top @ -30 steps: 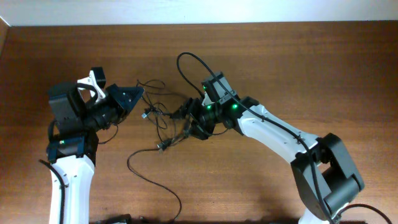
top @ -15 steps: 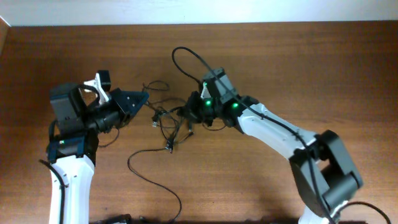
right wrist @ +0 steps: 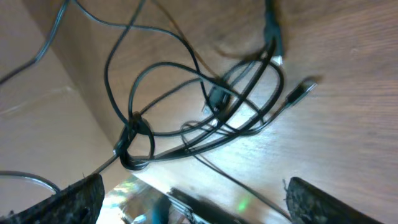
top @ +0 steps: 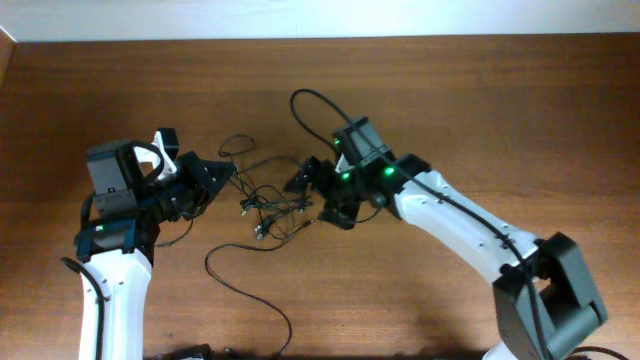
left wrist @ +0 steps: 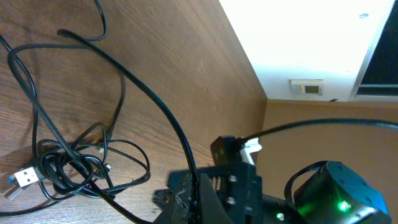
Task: Untangle cables
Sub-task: 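Lift the cables with both grippers and pull them apart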
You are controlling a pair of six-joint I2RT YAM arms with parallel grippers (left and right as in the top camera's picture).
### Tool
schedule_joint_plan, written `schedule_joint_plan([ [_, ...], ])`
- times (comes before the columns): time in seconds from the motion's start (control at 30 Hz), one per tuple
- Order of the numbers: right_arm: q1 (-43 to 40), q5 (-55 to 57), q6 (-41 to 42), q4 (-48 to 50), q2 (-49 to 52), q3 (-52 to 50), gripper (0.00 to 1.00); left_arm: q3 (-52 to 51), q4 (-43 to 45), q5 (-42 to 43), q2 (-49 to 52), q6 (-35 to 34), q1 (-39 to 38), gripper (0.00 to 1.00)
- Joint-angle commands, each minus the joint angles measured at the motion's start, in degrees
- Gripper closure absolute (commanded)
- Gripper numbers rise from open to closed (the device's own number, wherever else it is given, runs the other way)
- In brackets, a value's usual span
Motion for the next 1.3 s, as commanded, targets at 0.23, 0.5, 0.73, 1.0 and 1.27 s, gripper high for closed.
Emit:
schedule_joint_plan([
  [0.23,4.46,5.51,10.1,9.77,8.81,-0.04,0.96,0.48,-0.44,1.31,0.0,1.18,-0.13,1.0],
  [0.5,-1.27,3.74,-23.1,14.53,-4.31,-0.02,0.96,0.37,-11.32,-6.05,0.0,8.96,-0.13,0.87],
  [0.73,-1.53,2.95,-42.77,14.19,-18.75,-0.02,0.96,0.11,-5.57,12.0,0.0,25.16,-1.79,0.01],
  [1.0,-1.97,-0.81,-59.58,14.21,-22.51,-0.02,0.96,0.11,1.18,25.83,2.82,32.89,-10.1,0.01],
  [1.27,-8.5,-17.81,-59.58,15.85,-22.58,-0.02,0.96,0.04,2.05,22.14,16.06,28.52,-12.09,0.22],
])
